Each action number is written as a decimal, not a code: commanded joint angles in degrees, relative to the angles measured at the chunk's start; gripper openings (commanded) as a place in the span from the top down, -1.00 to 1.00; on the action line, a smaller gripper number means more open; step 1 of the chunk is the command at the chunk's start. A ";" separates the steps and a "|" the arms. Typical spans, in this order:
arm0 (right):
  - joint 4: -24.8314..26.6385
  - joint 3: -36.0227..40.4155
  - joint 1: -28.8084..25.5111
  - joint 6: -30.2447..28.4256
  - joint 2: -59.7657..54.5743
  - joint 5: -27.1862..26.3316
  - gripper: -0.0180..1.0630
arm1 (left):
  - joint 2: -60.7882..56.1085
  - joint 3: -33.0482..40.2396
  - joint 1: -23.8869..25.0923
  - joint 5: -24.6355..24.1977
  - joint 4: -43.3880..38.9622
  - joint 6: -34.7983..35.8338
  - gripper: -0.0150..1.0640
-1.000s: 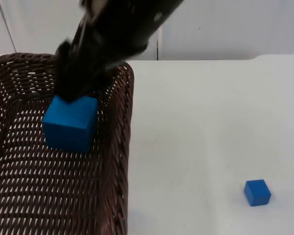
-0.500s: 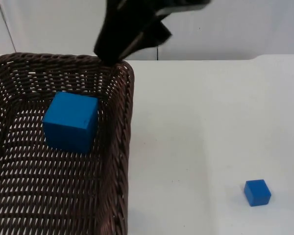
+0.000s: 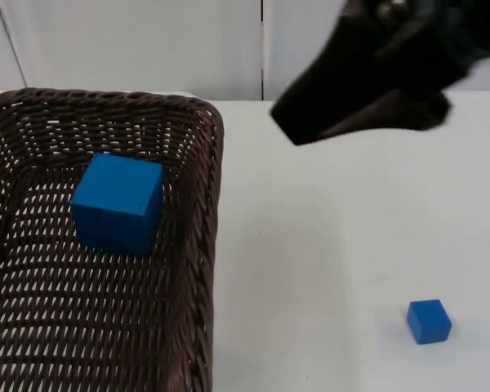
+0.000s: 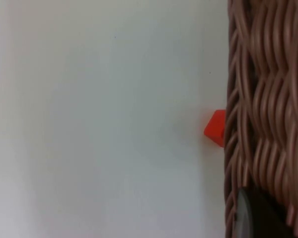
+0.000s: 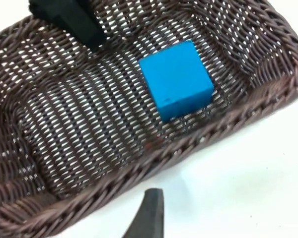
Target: Pick up the basket with the left hand and place the largest block into the basket with the right hand.
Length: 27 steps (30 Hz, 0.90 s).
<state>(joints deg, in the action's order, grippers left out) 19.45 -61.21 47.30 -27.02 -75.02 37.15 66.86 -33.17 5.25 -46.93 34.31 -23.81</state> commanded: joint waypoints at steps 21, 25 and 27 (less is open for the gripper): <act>0.12 9.85 -0.19 2.02 25.52 4.61 -0.48 | -0.56 -0.12 -0.03 0.86 11.17 -5.71 0.98; 0.12 9.85 -0.19 2.02 28.75 5.43 -0.48 | 0.83 -0.33 -0.26 1.30 15.12 -7.43 0.98; -0.18 9.85 -0.19 2.02 30.77 5.32 -0.48 | 2.60 -0.46 -0.26 1.30 16.94 -8.76 0.98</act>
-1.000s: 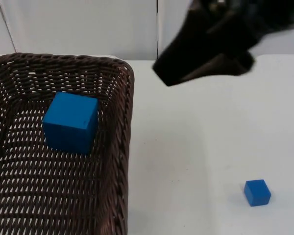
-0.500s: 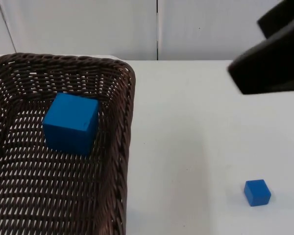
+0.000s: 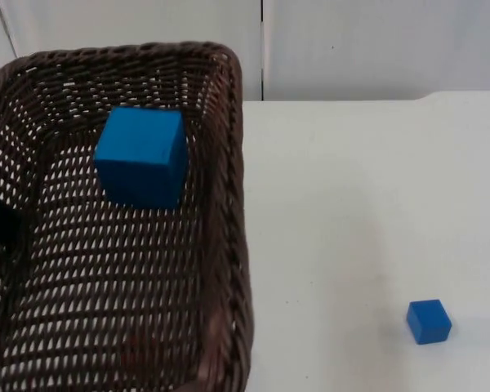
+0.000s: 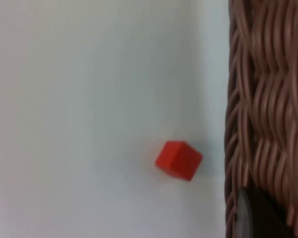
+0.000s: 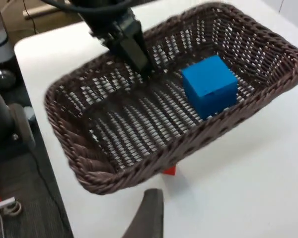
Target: Pick up the basket with the left hand and place the largest block into the basket with the right hand.
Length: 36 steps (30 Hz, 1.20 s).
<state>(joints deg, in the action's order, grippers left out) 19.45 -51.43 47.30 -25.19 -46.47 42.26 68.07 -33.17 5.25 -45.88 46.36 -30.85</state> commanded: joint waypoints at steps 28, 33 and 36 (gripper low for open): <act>-6.04 0.07 -0.19 1.23 5.77 0.05 -0.47 | 31.38 -20.46 -20.11 13.31 13.83 -3.73 0.98; -7.20 0.07 -0.19 1.23 5.77 0.05 -0.47 | 40.27 -28.62 -20.77 13.06 14.78 -3.08 0.98; -9.07 0.07 -0.19 1.23 5.77 0.05 -0.47 | 45.26 -33.00 -20.77 13.06 15.88 -2.94 0.98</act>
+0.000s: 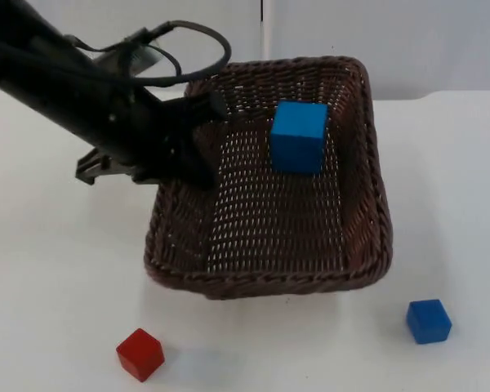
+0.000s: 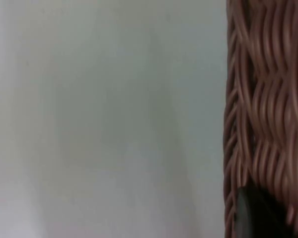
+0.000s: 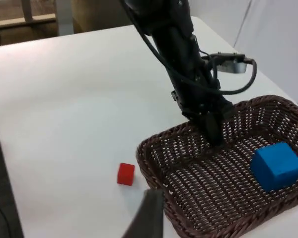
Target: Pick up the basket with the left hand and place the largest block into the basket with the right hand.
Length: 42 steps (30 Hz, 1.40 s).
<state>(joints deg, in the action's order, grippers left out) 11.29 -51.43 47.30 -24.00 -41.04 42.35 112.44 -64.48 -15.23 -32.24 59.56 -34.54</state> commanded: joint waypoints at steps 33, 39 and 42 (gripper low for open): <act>-2.10 0.07 -0.19 0.04 0.34 -0.15 -0.47 | 10.40 -11.15 -0.28 3.19 2.38 0.93 0.03; -2.08 0.07 -0.19 0.04 0.34 0.23 -0.47 | 10.40 -11.15 0.51 3.19 -0.26 0.45 -0.21; -2.08 0.07 -0.19 0.04 0.34 0.35 -0.47 | 10.40 -11.15 1.29 3.45 -2.73 1.01 -0.22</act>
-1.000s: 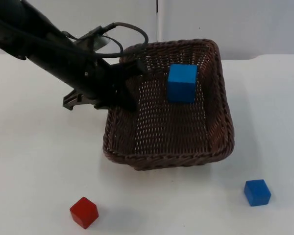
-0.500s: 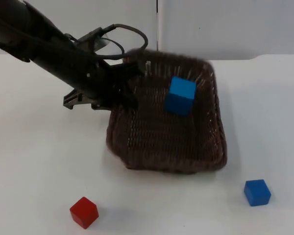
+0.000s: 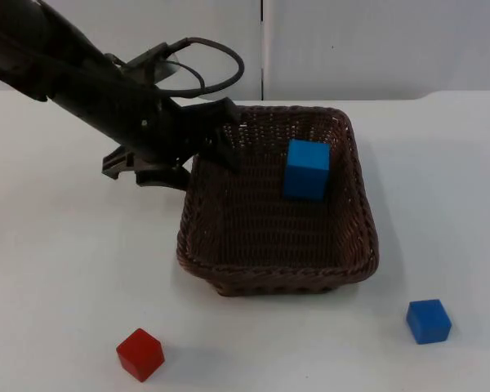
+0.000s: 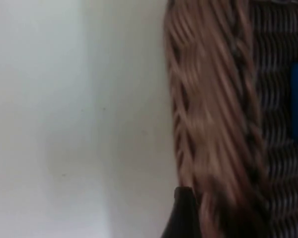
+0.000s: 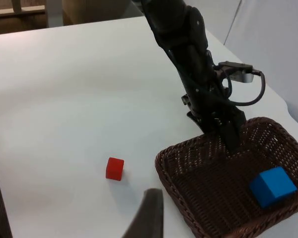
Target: Pick up the basket with the left hand and place the largest block into the basket with the right hand.
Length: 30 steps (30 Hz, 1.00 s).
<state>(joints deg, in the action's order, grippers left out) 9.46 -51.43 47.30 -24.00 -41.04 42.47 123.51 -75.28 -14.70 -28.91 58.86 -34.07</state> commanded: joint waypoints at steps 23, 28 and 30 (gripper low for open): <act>-0.39 0.07 -0.19 0.45 0.34 -0.35 -0.47 | -10.44 -0.35 1.05 0.95 -29.05 17.91 -0.22; -1.63 0.07 -0.19 1.94 0.34 -1.35 -0.47 | -12.01 0.84 -0.75 -0.16 -30.60 18.14 -0.22; -2.11 0.07 -0.19 2.50 0.34 -1.52 -0.47 | -12.46 1.32 -1.34 -0.16 -31.04 18.28 -0.22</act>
<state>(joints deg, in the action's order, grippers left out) 8.01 -51.43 47.30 -22.29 -41.04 42.05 111.99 -74.52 -15.18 -28.46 28.61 -16.43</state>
